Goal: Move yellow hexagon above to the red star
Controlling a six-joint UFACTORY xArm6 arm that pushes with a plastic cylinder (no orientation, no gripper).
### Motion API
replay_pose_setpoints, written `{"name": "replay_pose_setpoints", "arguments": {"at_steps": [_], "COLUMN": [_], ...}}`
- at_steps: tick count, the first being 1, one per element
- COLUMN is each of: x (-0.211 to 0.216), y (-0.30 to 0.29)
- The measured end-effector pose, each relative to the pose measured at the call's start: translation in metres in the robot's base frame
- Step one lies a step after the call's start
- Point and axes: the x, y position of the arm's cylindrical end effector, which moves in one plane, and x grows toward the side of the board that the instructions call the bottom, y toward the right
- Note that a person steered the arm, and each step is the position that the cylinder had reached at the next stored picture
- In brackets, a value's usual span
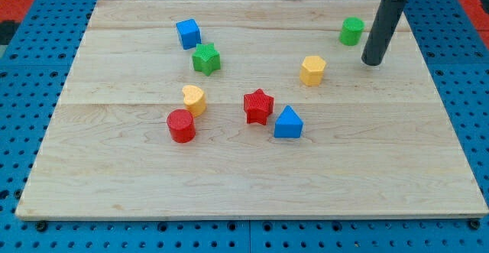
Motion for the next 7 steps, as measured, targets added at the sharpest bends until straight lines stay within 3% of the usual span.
{"name": "replay_pose_setpoints", "arguments": {"at_steps": [2, 3, 5, 7], "x": [0.011, 0.040, 0.040, 0.026], "y": [-0.039, -0.039, -0.049, -0.095]}}
